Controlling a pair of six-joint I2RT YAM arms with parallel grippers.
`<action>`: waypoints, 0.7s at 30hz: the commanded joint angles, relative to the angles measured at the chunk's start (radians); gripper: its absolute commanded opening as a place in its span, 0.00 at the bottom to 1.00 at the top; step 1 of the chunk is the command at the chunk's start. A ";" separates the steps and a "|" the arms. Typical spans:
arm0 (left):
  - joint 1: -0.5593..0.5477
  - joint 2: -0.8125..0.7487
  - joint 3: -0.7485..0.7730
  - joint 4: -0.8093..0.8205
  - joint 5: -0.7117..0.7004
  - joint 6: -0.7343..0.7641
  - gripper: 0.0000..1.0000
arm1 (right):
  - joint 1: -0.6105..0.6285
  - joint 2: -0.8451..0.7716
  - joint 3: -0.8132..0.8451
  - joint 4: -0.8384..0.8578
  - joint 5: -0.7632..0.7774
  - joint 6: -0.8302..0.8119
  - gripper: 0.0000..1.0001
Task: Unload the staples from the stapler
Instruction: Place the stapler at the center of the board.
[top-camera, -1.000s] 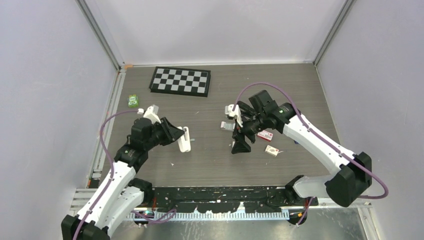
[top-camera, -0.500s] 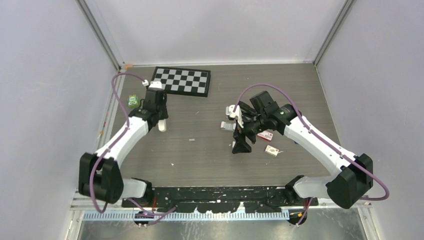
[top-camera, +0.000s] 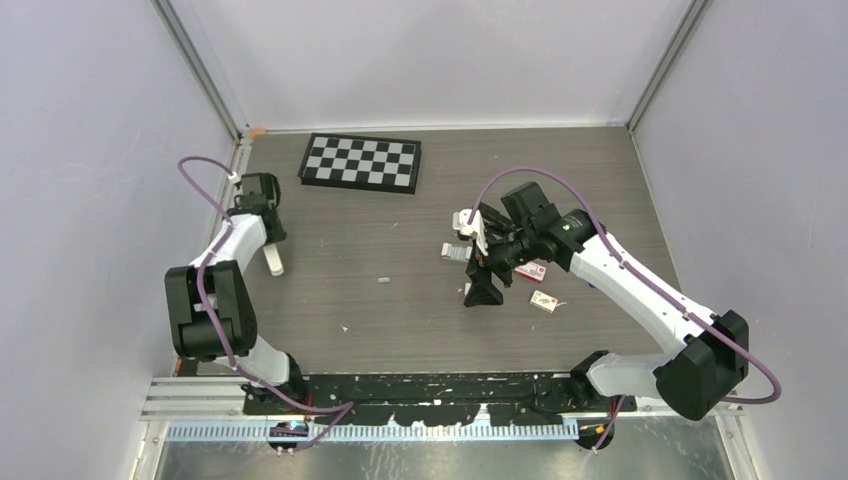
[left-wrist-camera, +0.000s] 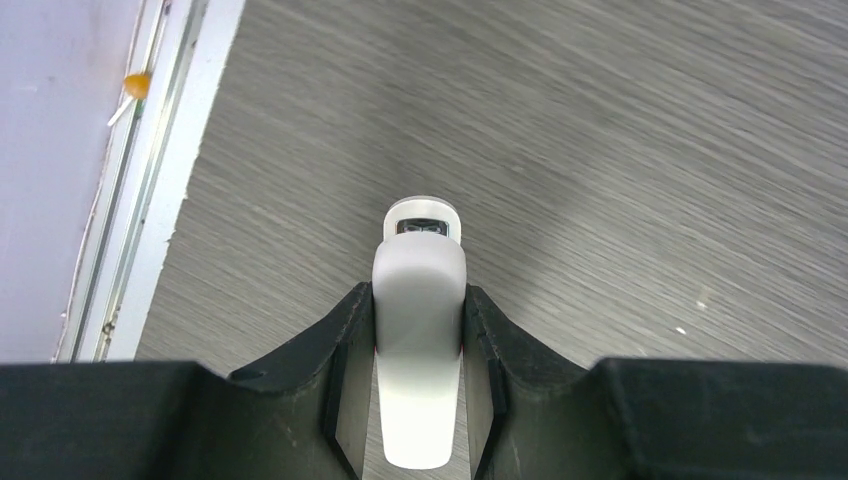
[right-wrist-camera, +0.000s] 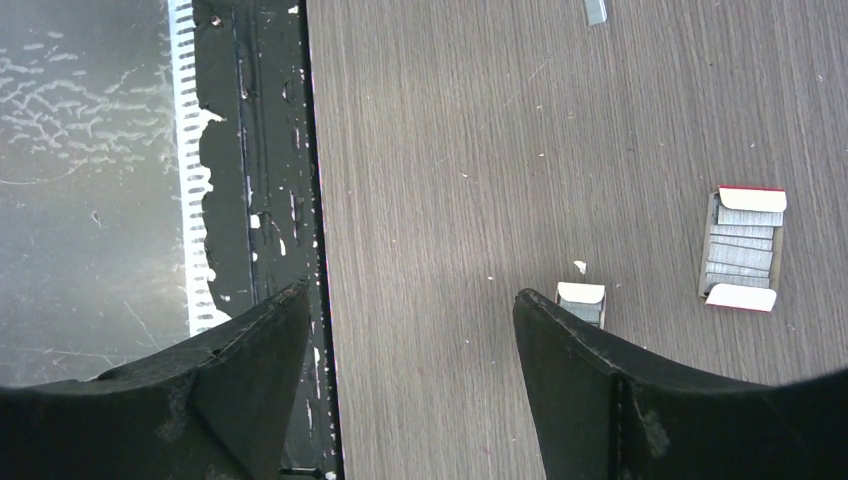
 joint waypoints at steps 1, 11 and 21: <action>0.082 0.026 0.032 0.014 0.032 -0.030 0.00 | 0.000 -0.032 -0.007 0.029 -0.011 0.005 0.79; 0.107 0.109 0.096 -0.085 -0.007 -0.107 0.37 | -0.001 -0.030 -0.007 0.026 -0.003 0.003 0.79; 0.109 -0.086 0.104 -0.112 0.206 -0.123 0.73 | -0.010 -0.037 -0.002 0.008 -0.005 -0.011 0.79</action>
